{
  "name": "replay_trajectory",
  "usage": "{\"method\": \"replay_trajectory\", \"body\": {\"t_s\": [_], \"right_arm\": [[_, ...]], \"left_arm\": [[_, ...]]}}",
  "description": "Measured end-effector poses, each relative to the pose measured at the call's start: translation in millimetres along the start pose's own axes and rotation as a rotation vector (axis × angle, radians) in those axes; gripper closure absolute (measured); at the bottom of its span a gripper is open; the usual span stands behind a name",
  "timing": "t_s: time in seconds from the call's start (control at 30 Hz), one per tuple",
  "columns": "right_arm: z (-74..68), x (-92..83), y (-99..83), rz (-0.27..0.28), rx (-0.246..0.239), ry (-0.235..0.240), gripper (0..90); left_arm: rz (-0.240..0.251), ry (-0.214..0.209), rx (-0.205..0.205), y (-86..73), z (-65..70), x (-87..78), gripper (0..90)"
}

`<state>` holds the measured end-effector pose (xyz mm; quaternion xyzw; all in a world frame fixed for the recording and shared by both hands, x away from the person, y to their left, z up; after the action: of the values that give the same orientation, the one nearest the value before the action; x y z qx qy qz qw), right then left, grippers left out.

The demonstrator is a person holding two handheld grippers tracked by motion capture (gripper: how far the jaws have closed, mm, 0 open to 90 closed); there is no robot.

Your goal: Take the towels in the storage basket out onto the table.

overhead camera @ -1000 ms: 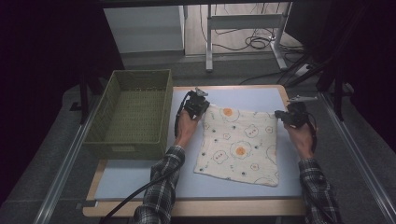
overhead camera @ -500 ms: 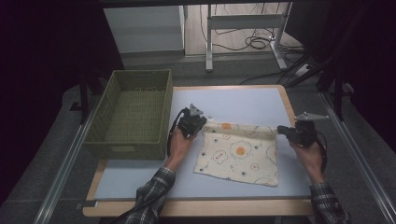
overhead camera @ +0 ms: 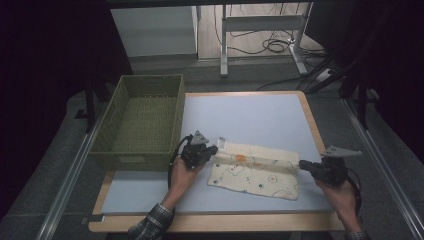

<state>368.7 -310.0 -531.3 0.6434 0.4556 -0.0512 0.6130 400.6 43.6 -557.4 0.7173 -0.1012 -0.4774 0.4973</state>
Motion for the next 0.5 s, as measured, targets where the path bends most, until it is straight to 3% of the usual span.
{"method": "replay_trajectory", "body": {"t_s": [0.2,0.5], "right_arm": [[-13.2,-6.4,-24.4,-0.036,-0.003,0.026,87.0],[-30.5,-19.7,-47.3,-0.029,-0.029,0.059,87.0]], "left_arm": [[0.020,-0.034,-0.003,-14.0,14.6,-11.8,87.3],[0.015,-0.047,0.024,-26.7,33.6,-22.6,87.2]]}}
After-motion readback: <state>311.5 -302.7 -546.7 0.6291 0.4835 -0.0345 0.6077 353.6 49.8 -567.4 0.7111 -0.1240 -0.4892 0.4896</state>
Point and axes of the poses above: each handheld gripper's, and its own axes: x roughly forward along the jaws, y roughly out of its top, z roughly to its right, the point moved 7 cm from there along x, roughly forward along the jaws, and after that the axes turned 11 degrees about x, right-handed, at the moved point
